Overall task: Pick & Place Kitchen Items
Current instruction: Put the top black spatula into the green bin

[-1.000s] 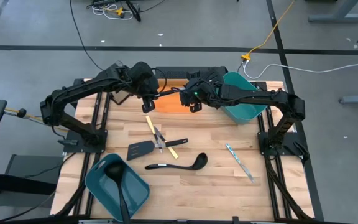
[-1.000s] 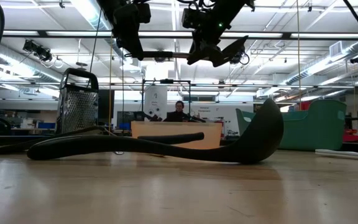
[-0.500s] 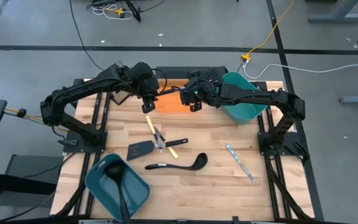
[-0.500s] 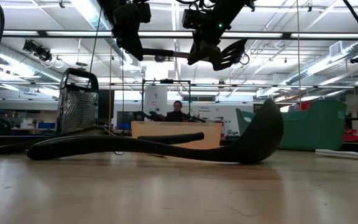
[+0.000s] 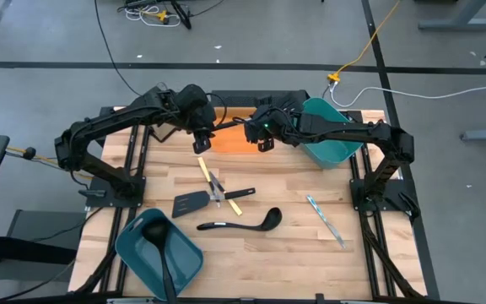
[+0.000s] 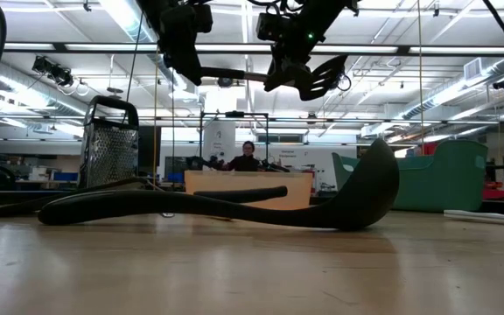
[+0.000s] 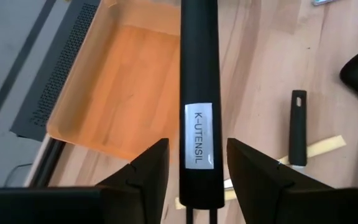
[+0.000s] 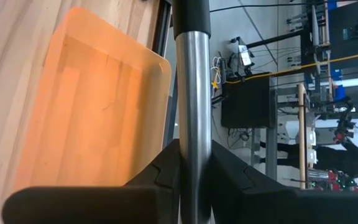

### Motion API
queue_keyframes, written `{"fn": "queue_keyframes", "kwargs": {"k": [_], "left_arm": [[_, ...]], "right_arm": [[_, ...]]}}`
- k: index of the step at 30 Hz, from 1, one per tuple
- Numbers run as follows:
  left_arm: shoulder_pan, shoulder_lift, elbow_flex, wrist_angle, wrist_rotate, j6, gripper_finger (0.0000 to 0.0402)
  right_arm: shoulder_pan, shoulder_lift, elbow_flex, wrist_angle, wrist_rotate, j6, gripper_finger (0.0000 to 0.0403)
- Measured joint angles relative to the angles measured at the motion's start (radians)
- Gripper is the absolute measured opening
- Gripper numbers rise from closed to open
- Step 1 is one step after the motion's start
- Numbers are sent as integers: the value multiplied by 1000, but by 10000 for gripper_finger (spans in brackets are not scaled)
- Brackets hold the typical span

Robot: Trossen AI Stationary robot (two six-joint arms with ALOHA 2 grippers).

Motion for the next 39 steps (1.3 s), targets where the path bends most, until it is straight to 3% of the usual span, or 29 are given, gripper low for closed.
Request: {"fn": "queue_keyframes", "kwargs": {"k": [21,39], "left_arm": [[15,-37,3,-124,1,-7,167],[16,-44,127,-177,-25,3,167]], "right_arm": [[20,0,1,-17,7,24,58],[18,-61,1,-80,37,94,58]]}}
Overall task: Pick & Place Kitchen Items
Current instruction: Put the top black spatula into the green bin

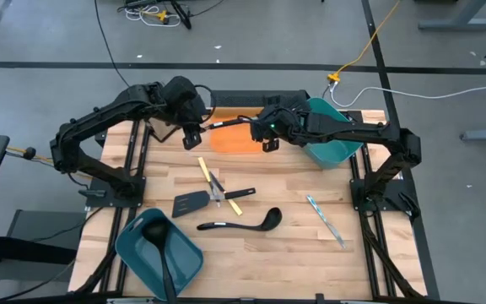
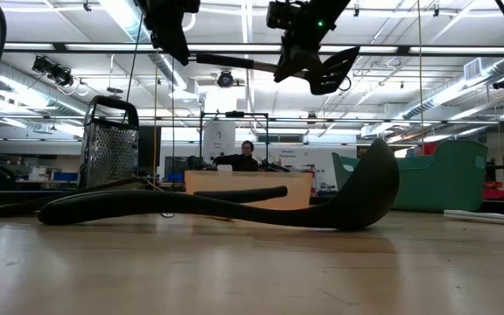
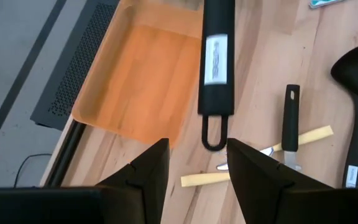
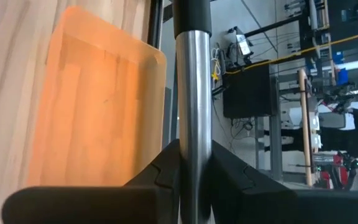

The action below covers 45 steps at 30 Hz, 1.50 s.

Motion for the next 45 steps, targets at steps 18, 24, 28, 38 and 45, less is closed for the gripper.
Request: {"fn": "queue_keyframes", "kwargs": {"k": [18,24,28,38,45], "left_arm": [[0,0,0,10,12,-1,167],[0,0,0,11,37,0,167],[0,0,0,11,34,16,167],[0,0,0,11,27,51,104],[2,-3,1,11,3,52,63]], "right_arm": [[-14,-145,0,-113,50,110,58],[-34,-194,0,-129,42,156,58],[-58,-223,0,-167,7,216,58],[-138,-268,0,-236,-40,301,58],[-180,-295,0,-286,-41,326,58]]}}
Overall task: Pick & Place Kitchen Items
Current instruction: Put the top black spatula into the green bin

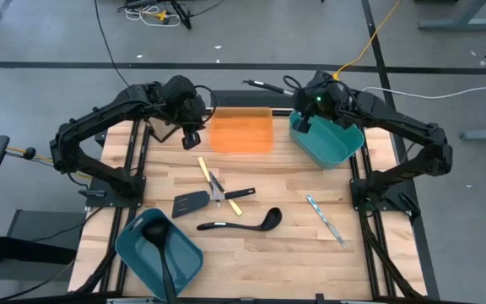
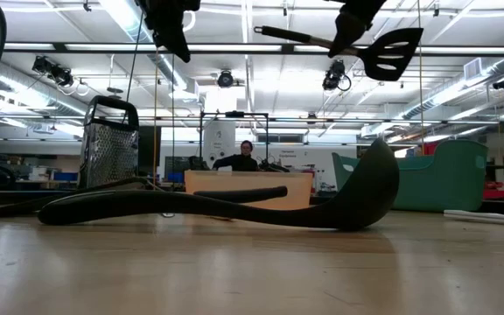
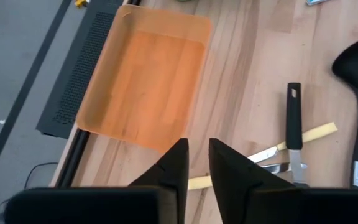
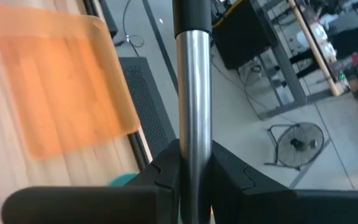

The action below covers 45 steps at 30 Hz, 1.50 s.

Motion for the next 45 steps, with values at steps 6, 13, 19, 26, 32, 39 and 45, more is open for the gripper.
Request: {"fn": "queue_keyframes", "kwargs": {"k": [6,13,19,26,32,39,45], "left_arm": [[4,-13,1,0,1,3,45],[9,-40,1,-2,-3,4,30],[14,-77,1,-3,-3,-4,11],[15,-124,1,-4,-3,-18,7],[15,-162,1,-4,-12,-21,4],[15,-189,1,-4,-29,-32,2],[15,-198,1,-5,-29,-56,1]], "right_arm": [[-32,-32,0,-30,-59,36,58],[-64,-65,0,-40,-76,81,59],[-81,-70,0,-59,-78,104,59],[-81,-69,0,-79,-77,113,59],[-81,-69,0,-91,-77,126,59],[-93,-69,0,-91,-78,130,59],[-126,-69,-11,-81,-120,158,59]]}}
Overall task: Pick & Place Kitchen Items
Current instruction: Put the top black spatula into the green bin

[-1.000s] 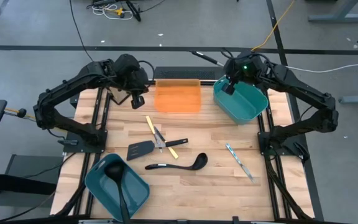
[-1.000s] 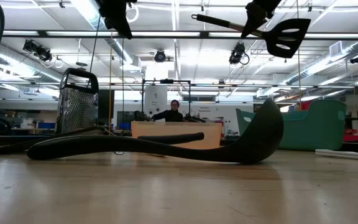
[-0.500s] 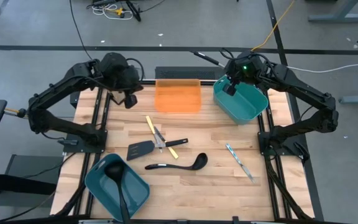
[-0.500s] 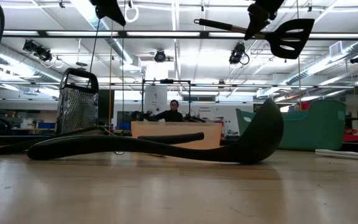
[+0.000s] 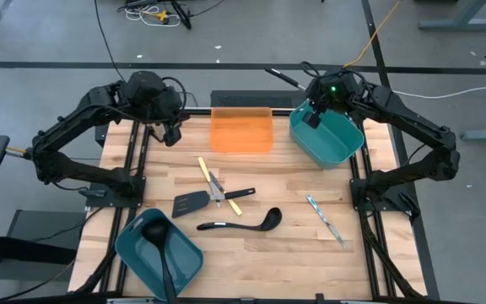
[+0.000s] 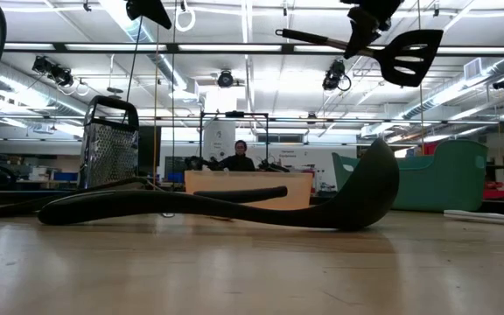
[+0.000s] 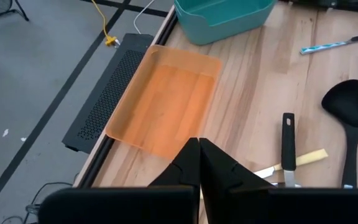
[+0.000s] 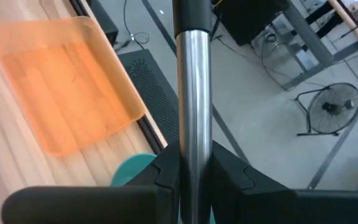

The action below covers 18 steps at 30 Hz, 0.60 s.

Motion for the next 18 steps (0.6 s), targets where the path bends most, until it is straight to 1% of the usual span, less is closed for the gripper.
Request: {"fn": "queue_keyframes", "kwargs": {"k": [4,8,14,18], "left_arm": [[0,0,0,0,0,-3,1],[0,0,0,0,0,-2,1],[0,1,0,0,0,-4,1],[0,1,0,0,0,-4,1]], "right_arm": [[-25,0,-61,10,-6,10,59],[-48,0,-163,47,-14,52,59],[-90,1,-319,142,-15,110,58],[-112,1,-393,199,-11,130,59]]}}
